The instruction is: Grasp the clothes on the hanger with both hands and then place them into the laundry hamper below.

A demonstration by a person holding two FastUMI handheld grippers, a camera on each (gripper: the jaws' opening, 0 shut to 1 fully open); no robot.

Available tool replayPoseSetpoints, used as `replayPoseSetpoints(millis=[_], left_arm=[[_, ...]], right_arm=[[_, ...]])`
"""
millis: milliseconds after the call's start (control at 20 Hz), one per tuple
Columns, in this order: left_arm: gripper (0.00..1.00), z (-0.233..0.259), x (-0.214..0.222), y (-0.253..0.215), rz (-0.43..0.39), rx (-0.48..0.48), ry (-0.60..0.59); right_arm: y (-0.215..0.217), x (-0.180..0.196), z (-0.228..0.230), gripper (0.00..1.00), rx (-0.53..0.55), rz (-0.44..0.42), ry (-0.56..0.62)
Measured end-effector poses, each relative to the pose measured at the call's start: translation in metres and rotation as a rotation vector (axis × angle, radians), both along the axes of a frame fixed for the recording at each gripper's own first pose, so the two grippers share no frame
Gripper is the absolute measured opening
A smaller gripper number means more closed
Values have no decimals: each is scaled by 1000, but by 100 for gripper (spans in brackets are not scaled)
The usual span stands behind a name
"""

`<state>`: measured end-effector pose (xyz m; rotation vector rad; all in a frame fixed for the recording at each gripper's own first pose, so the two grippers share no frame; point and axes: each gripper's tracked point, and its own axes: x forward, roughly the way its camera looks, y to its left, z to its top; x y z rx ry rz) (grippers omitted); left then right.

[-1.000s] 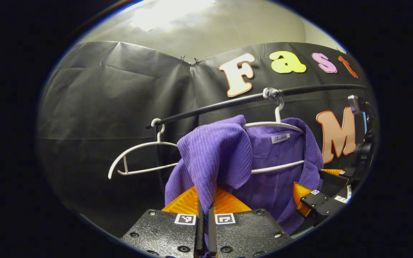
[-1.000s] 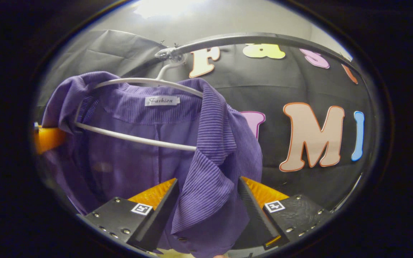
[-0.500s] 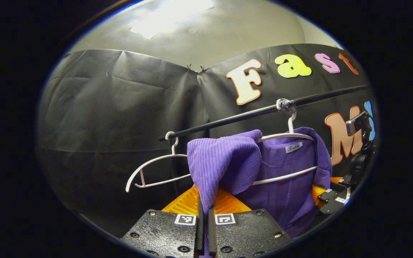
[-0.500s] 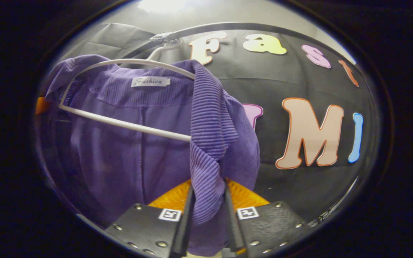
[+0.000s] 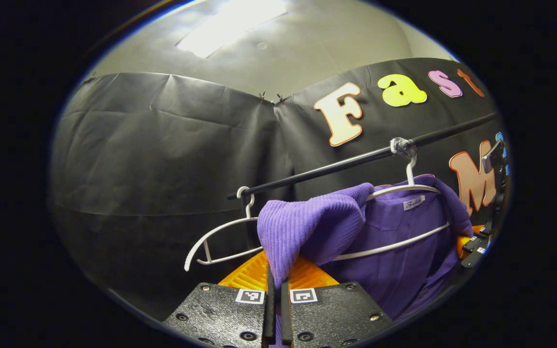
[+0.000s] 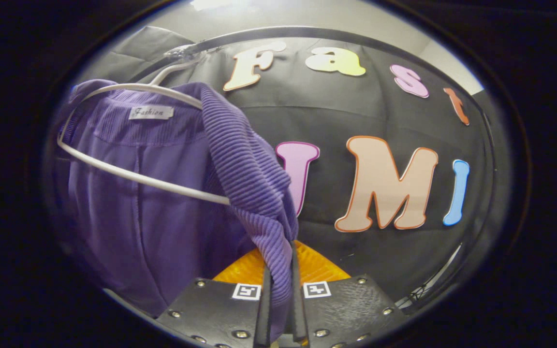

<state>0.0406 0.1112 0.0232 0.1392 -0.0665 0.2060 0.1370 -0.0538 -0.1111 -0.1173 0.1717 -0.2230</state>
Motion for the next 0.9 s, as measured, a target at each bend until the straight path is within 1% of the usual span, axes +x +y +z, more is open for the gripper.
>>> replayPoseSetpoints(millis=[150, 200, 250, 300, 450, 500, 550, 600, 650, 800, 850, 900], left_arm=[[5, 8, 5, 7, 14, 14, -18], [2, 11, 7, 10, 17, 24, -27], [2, 13, 9, 13, 21, 33, -33], [5, 16, 10, 15, 23, 41, -40], [5, 21, 18, 21, 29, 53, -53], [7, 23, 19, 24, 29, 56, -61], [7, 26, 21, 26, 31, 62, -67], [5, 28, 22, 29, 32, 71, -75], [5, 30, 25, 31, 33, 80, -82], [5, 33, 30, 34, 30, 104, -93], [2, 32, 33, 35, 30, 104, -91], [7, 31, 34, 36, 33, 106, -91]], right_arm=[[-17, 4, 11, 17, -7, -32, -30], [-22, 7, 15, 18, -7, -41, -37], [-27, 7, 19, 13, -7, -49, -47], [-31, 10, 23, 18, -9, -54, -53], [-38, 17, 30, 18, -7, -57, -72], [-39, 18, 32, 18, 0, -59, -77], [-41, 21, 33, 18, 9, -61, -82], [-42, 23, 34, 22, 17, -63, -84], [-42, 26, 33, 17, 23, -62, -85], [-43, 33, 33, 18, 26, -62, -88], [-42, 36, 32, 18, 34, -62, -89], [-42, 38, 33, 18, 44, -63, -91]])
